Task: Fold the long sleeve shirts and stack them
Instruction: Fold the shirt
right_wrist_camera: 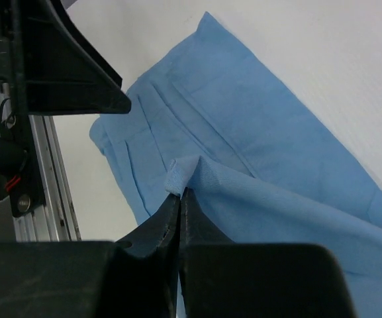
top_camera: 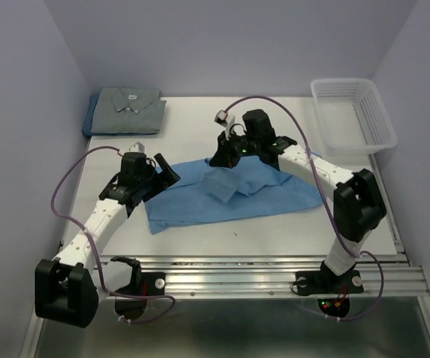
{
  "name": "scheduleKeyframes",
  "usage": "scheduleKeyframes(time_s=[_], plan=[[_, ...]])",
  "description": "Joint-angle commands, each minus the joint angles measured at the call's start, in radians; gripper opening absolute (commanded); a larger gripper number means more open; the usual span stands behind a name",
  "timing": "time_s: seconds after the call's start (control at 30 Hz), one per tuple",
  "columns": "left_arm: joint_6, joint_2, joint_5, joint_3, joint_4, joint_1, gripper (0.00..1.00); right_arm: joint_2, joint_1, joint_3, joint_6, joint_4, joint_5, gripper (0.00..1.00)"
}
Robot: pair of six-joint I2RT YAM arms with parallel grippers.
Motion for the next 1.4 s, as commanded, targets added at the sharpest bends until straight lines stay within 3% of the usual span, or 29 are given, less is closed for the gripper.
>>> scheduleKeyframes(time_s=[0.0, 0.1, 0.13, 0.17, 0.2, 0.27, 0.33, 0.4, 0.57, 0.7, 0.83, 0.93, 1.1, 1.37], plan=[[-0.060, -0.105, 0.040, -0.050, 0.028, -0.004, 0.99, 0.109, 0.081, 0.106, -0.015, -0.005, -0.041, 0.02], [-0.073, -0.148, 0.018, -0.053, -0.031, -0.004, 0.99, 0.238, 0.133, 0.237, -0.092, -0.128, 0.019, 0.06], [-0.074, -0.162, -0.003, -0.052, -0.069, -0.004, 0.99, 0.296, 0.145, 0.267, -0.093, -0.151, 0.045, 0.13], [-0.077, -0.168, -0.016, -0.044, -0.090, -0.004, 0.99, 0.319, 0.156, 0.321, -0.092, -0.186, 0.097, 0.23], [-0.079, -0.182, -0.025, -0.044, -0.124, -0.004, 0.99, 0.338, 0.168, 0.341, -0.069, -0.193, 0.129, 0.47], [-0.082, -0.194, -0.061, -0.040, -0.152, -0.004, 0.99, 0.358, 0.169, 0.366, -0.034, -0.176, 0.169, 0.74], [-0.083, -0.210, -0.083, -0.038, -0.173, -0.006, 0.99, 0.337, 0.169, 0.387, 0.049, -0.162, 0.278, 0.89], [-0.076, -0.217, -0.082, -0.038, -0.178, -0.008, 0.99, 0.304, 0.169, 0.390, 0.113, -0.159, 0.426, 0.98], [-0.088, -0.199, -0.147, -0.044, -0.181, -0.118, 0.99, 0.157, 0.090, 0.306, 0.262, -0.136, 0.562, 1.00], [-0.129, -0.159, -0.230, 0.005, -0.193, -0.308, 0.99, -0.024, 0.017, 0.135, 0.321, -0.102, 0.663, 1.00], [-0.201, -0.051, -0.366, 0.094, -0.285, -0.591, 0.99, -0.218, -0.097, -0.109, 0.423, -0.105, 0.756, 1.00], [-0.275, 0.083, -0.411, 0.150, -0.311, -0.693, 0.99, -0.306, -0.152, -0.217, 0.464, -0.104, 0.783, 1.00], [-0.335, 0.368, -0.477, 0.273, -0.351, -0.747, 0.99, -0.485, -0.152, -0.373, 0.451, -0.107, 0.844, 1.00], [-0.395, 0.620, -0.666, 0.522, -0.495, -0.701, 0.94, -0.641, -0.161, -0.476, 0.444, -0.127, 0.848, 1.00]])
